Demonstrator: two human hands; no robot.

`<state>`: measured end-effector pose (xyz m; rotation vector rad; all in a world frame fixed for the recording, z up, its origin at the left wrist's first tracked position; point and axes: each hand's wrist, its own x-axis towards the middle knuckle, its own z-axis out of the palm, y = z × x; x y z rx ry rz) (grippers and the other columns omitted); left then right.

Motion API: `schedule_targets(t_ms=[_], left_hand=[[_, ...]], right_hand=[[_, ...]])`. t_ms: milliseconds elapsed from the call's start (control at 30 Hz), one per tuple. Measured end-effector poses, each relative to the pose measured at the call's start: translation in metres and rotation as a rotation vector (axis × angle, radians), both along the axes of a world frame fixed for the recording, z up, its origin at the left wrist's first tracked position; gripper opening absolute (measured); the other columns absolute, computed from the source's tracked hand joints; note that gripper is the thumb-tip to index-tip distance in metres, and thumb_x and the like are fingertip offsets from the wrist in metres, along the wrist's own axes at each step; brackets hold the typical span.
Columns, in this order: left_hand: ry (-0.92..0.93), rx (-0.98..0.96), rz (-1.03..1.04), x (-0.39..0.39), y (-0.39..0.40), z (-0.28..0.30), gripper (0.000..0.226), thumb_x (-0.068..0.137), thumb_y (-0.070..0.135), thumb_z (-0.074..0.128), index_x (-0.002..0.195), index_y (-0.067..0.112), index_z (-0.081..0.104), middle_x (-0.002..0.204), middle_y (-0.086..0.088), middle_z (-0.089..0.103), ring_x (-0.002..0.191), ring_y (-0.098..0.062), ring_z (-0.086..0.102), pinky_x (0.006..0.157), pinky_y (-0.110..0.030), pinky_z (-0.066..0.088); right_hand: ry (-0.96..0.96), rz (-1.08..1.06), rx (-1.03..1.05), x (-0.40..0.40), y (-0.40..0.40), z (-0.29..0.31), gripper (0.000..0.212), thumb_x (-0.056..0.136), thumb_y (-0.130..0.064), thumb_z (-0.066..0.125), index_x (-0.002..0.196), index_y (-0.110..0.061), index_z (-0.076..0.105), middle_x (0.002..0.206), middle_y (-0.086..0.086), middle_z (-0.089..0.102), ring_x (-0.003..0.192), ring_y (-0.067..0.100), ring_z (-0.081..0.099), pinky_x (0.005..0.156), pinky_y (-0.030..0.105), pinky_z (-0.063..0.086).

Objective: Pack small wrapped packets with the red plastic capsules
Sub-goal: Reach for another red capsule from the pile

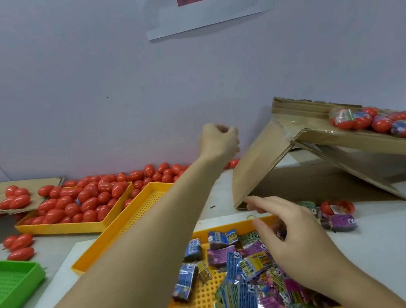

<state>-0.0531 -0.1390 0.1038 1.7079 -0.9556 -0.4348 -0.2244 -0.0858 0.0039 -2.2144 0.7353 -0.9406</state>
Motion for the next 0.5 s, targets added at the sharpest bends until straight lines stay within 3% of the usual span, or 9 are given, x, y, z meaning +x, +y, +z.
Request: schedule_targets(t_ms=[167, 267, 400, 500], left_hand=[[-0.389, 0.265, 0.158, 0.079, 0.045, -0.044, 0.018, 0.091, 0.005, 0.062, 0.105, 0.002, 0.074, 0.104, -0.014, 0.073, 0.093, -0.024, 0.066, 0.073, -0.028, 0.048], [-0.511, 0.309, 0.157, 0.096, 0.05, -0.06, 0.02, 0.091, 0.007, 0.064, 0.108, 0.001, 0.073, 0.105, -0.016, 0.073, 0.097, -0.027, 0.067, 0.081, -0.031, 0.053], [-0.695, 0.343, 0.065, 0.087, 0.028, -0.068, 0.015, 0.087, 0.018, 0.066, 0.095, 0.006, 0.072, 0.097, -0.016, 0.071, 0.096, -0.033, 0.064, 0.078, -0.038, 0.052], [-0.895, 0.463, 0.008, 0.075, 0.009, -0.07, 0.023, 0.087, 0.023, 0.065, 0.107, 0.013, 0.065, 0.113, -0.015, 0.065, 0.109, -0.035, 0.057, 0.083, -0.039, 0.047]], right_hand=[[0.063, 0.023, -0.066, -0.001, 0.002, 0.002, 0.033, 0.1, -0.021, 0.056, 0.128, -0.037, 0.062, 0.103, -0.032, 0.059, 0.095, -0.005, 0.058, 0.078, 0.011, 0.047], [0.197, 0.075, -0.128, -0.001, 0.003, 0.0, 0.029, 0.1, -0.023, 0.054, 0.119, -0.04, 0.066, 0.098, -0.03, 0.061, 0.099, -0.008, 0.055, 0.083, 0.012, 0.046], [0.302, 0.127, -0.156, 0.002, 0.004, -0.001, 0.03, 0.1, -0.02, 0.05, 0.116, -0.041, 0.066, 0.102, -0.027, 0.06, 0.102, -0.007, 0.052, 0.087, 0.019, 0.045], [0.291, 0.125, -0.167, 0.003, 0.004, -0.001, 0.029, 0.099, -0.02, 0.052, 0.112, -0.04, 0.068, 0.1, -0.026, 0.061, 0.101, -0.005, 0.053, 0.085, 0.019, 0.045]])
